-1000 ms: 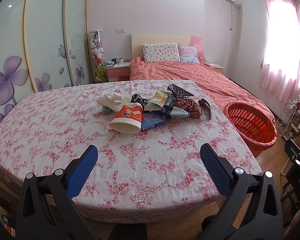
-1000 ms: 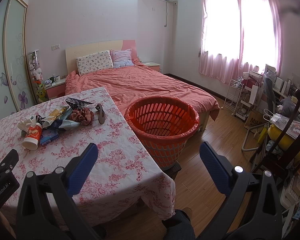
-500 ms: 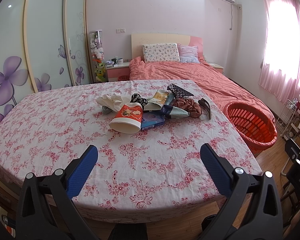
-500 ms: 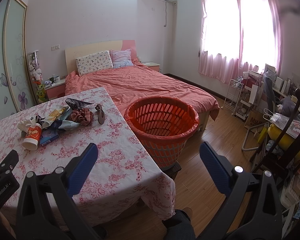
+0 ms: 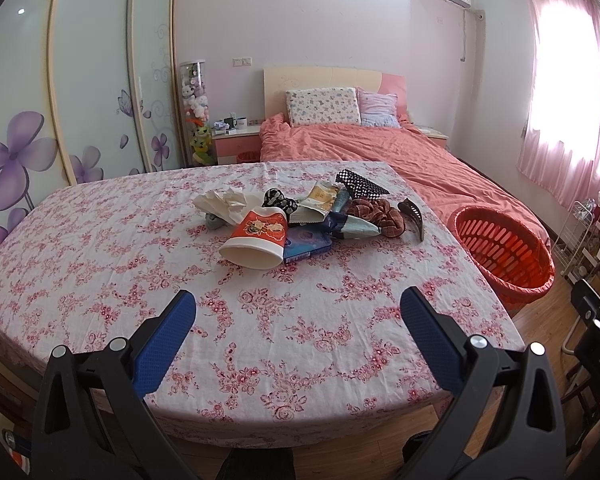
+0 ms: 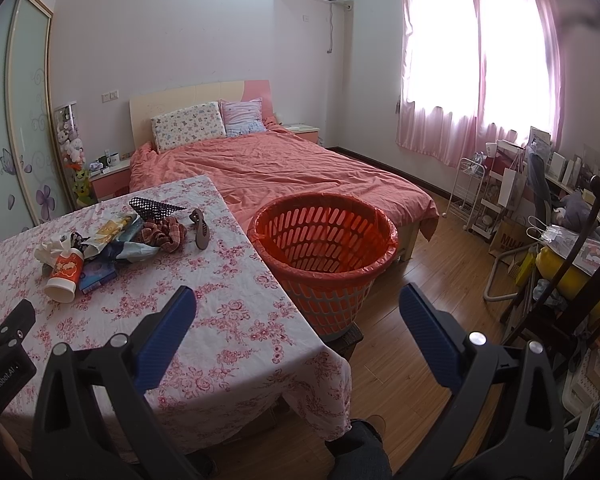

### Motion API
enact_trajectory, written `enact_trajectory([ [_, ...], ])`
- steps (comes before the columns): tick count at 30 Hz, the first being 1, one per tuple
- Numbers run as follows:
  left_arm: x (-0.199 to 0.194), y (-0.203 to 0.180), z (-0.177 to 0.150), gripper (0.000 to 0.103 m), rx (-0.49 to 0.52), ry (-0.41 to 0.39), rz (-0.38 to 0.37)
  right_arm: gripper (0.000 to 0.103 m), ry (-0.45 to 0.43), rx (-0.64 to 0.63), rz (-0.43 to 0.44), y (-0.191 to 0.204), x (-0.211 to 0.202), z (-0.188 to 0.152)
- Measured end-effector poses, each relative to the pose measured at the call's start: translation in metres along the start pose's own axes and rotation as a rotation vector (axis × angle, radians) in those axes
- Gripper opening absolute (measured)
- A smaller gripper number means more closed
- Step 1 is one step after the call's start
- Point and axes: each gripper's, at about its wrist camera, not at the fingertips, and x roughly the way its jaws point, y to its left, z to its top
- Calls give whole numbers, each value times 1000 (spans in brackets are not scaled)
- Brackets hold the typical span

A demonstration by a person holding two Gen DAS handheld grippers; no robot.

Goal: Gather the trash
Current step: 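Move left tool to the red-white paper cup while right tool approaches the brown claw clip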

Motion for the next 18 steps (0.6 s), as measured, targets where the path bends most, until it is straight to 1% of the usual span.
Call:
enact_trajectory([
  [4, 3, 5, 3, 101, -13, 0, -2, 99, 1, 2, 4, 1, 2, 1],
  [7, 10, 11, 6, 101, -32, -3, 1, 99, 10, 7, 13, 3, 15, 1],
  [11, 26, 31, 11, 101, -62, -9, 38, 99, 28, 13, 25, 6, 27, 7],
  [13, 33, 39, 13, 101, -72, 1, 43, 99, 38, 16, 38, 9, 37, 8],
  [18, 70, 58, 26, 101, -108, 54, 33, 99, 53, 3, 72, 25, 66, 15],
])
